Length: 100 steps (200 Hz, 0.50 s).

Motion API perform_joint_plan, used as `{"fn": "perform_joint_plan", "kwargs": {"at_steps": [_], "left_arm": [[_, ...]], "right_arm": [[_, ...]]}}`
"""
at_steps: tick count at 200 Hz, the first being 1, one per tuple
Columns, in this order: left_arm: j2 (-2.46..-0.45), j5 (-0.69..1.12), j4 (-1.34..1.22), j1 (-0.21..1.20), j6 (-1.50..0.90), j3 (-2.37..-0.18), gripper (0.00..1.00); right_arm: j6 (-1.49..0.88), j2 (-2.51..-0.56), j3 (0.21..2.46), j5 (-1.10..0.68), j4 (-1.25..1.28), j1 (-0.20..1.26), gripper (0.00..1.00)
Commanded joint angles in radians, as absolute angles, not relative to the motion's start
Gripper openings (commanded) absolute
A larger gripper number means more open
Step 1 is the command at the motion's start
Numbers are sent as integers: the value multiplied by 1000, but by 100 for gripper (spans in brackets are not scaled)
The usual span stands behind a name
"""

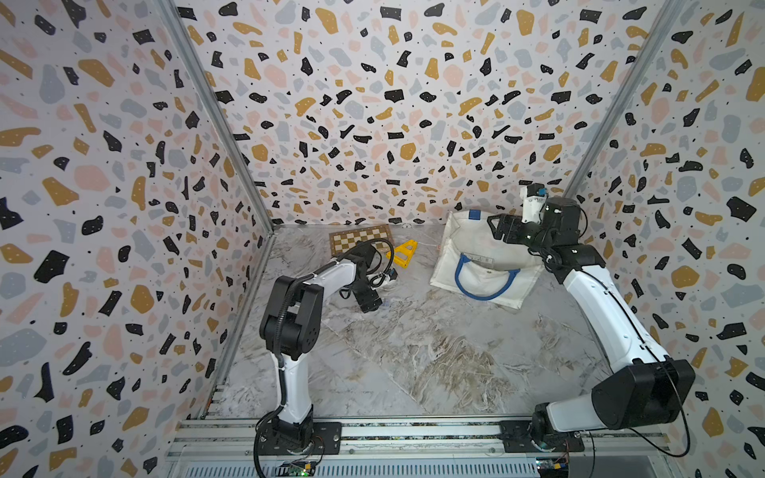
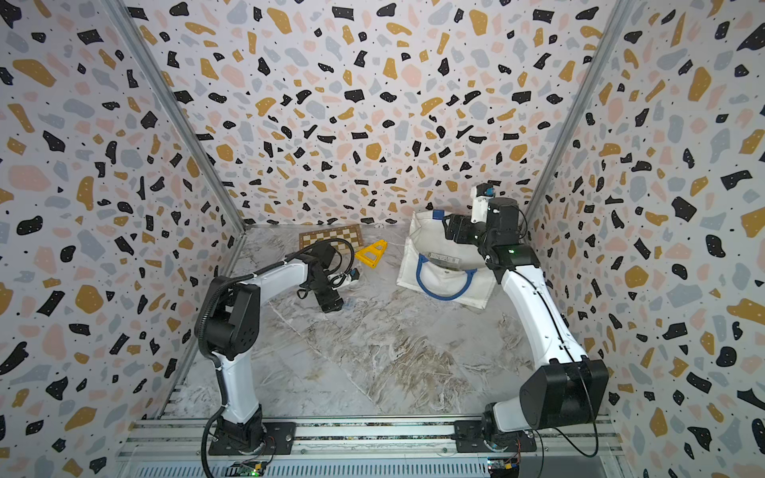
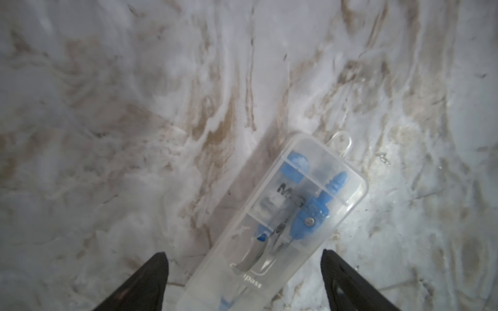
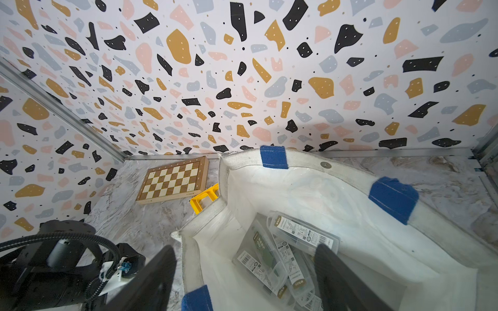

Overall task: Put the compass set into the canvas bag
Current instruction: Pick up the compass set at the center of the board.

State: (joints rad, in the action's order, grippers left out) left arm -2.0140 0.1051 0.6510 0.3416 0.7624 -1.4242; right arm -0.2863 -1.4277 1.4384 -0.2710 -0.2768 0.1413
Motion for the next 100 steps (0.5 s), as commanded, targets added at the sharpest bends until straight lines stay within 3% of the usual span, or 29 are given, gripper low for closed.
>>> {"fn": "perform_joint_plan", "kwargs": {"at_steps": [1, 31, 100], "left_arm": [[-2052, 82, 701, 341, 788, -1460, 87], [-2094, 63, 721, 338, 790, -1479, 82], [-2029, 146, 733, 340, 727, -1452, 48]], "right_arm": [[-292, -1426, 1439, -287, -255, 155, 83], [-292, -1433, 1438, -285, -253, 161, 83], [-294, -1434, 1434, -279, -246, 179, 84]]}}
